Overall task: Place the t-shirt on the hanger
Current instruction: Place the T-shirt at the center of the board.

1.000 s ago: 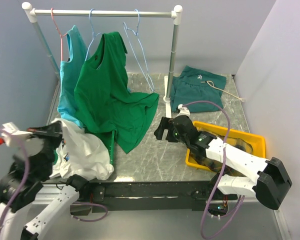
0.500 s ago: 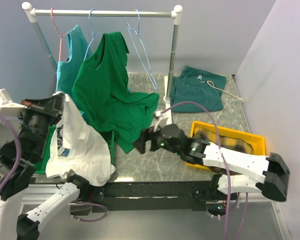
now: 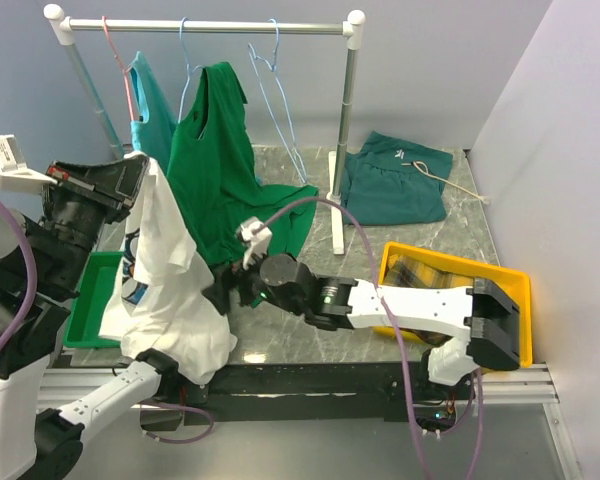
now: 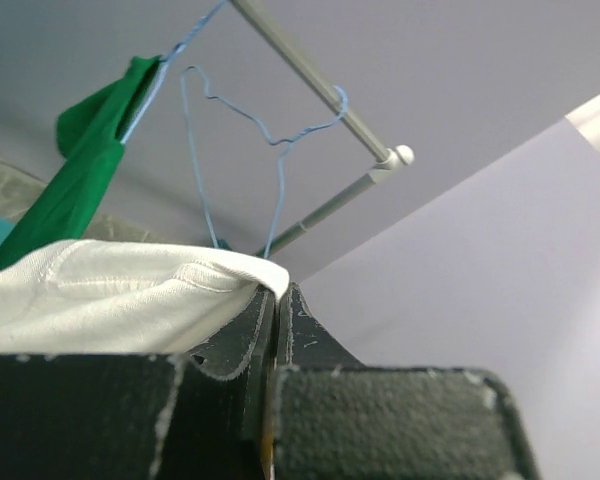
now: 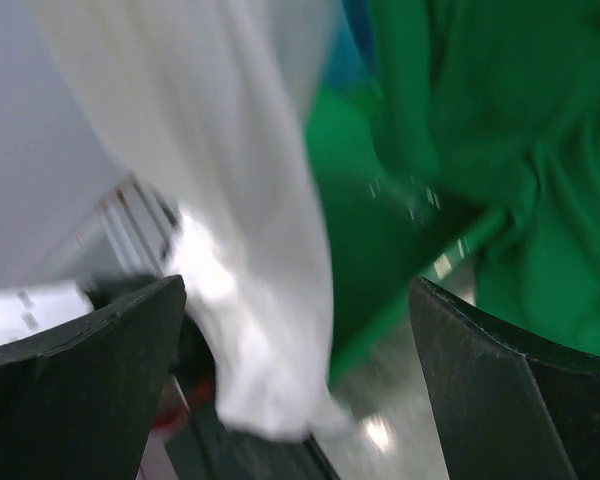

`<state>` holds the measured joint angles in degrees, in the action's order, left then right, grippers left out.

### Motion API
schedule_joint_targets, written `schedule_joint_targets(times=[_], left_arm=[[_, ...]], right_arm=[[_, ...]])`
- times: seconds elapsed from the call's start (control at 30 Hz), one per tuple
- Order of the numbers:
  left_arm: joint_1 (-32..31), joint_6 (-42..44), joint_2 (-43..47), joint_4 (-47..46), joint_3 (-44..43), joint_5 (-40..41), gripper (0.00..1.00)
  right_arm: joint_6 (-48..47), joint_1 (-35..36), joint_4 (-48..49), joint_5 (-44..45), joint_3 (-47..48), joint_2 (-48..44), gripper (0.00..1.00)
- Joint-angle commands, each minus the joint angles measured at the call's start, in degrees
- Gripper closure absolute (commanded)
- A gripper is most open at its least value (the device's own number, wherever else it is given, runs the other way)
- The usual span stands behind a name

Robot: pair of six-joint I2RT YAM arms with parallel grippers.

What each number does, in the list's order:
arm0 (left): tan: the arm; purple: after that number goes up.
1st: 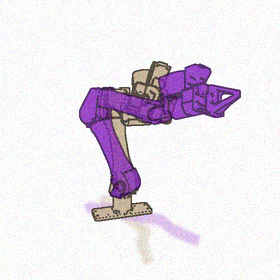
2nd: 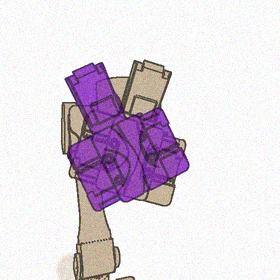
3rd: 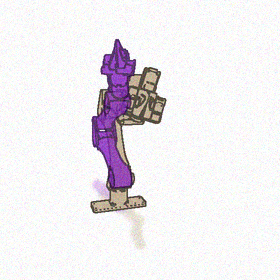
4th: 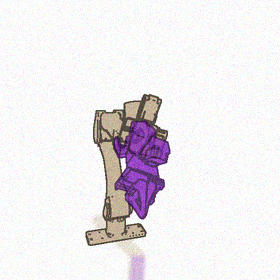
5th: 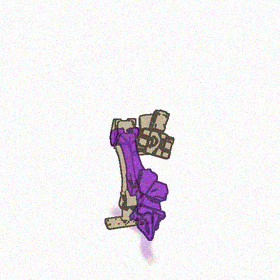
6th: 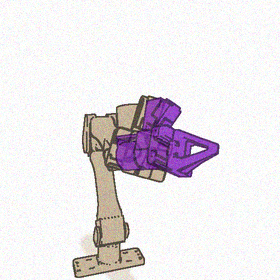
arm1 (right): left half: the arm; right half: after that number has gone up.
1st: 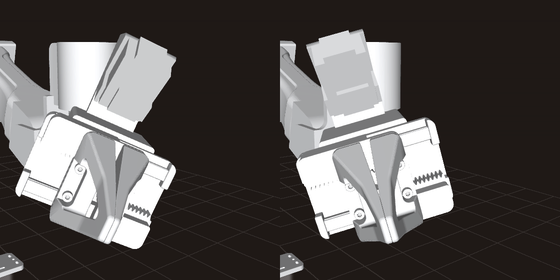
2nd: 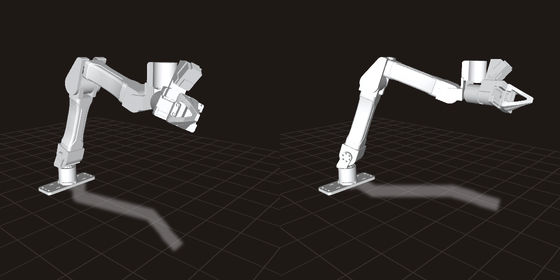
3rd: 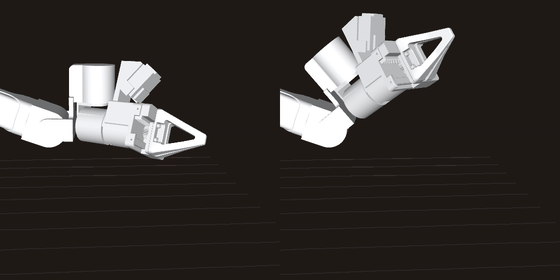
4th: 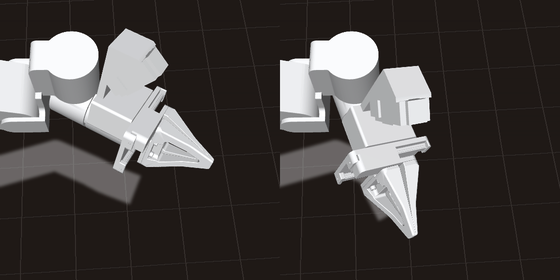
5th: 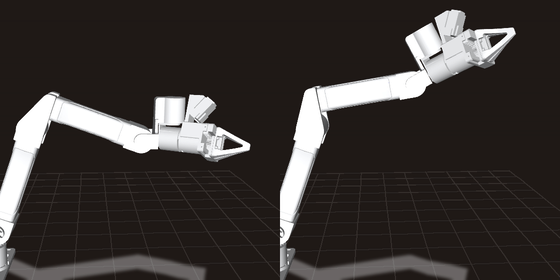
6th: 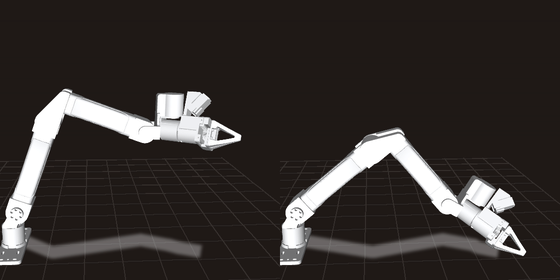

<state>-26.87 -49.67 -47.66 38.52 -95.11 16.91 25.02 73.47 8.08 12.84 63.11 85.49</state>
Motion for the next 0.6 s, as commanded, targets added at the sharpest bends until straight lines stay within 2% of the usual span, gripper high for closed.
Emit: schedule_joint_targets(times=[0.0,0.17,0.23,0.37,0.4,0.57], left_arm=[[-0.02,0.63,-1.56,-6.97,-4.38,-5.04,0.99],[-0.02,0.63,-2.26,-7.32,-5.61,-6.1,0.99],[-0.02,0.89,-2.26,-7.67,-5.7,-6.27,0.99],[-0.11,1.77,-2.61,-8.55,-6.49,-6.62,0.99],[-0.02,1.86,-2.88,-9.16,-6.32,-6.88,0.99],[-0.11,1.95,-3.05,-12.76,-3.17,-8.82,0.99]], right_arm=[[-2.08,-0.17,5.37,3.07,7.89,5.9,0.0],[-0.94,-0.26,4.5,1.66,12.55,13.2,0.0],[-0.32,-0.26,3.09,1.57,13.52,13.73,0.05],[1.0,-0.26,-1.9,9.29,10.47,6.2,1.0],[1.35,-0.26,-3.23,12.53,10.02,1.83,1.0],[-1.81,-0.43,-10.51,15.37,10.88,-8.84,1.0]])
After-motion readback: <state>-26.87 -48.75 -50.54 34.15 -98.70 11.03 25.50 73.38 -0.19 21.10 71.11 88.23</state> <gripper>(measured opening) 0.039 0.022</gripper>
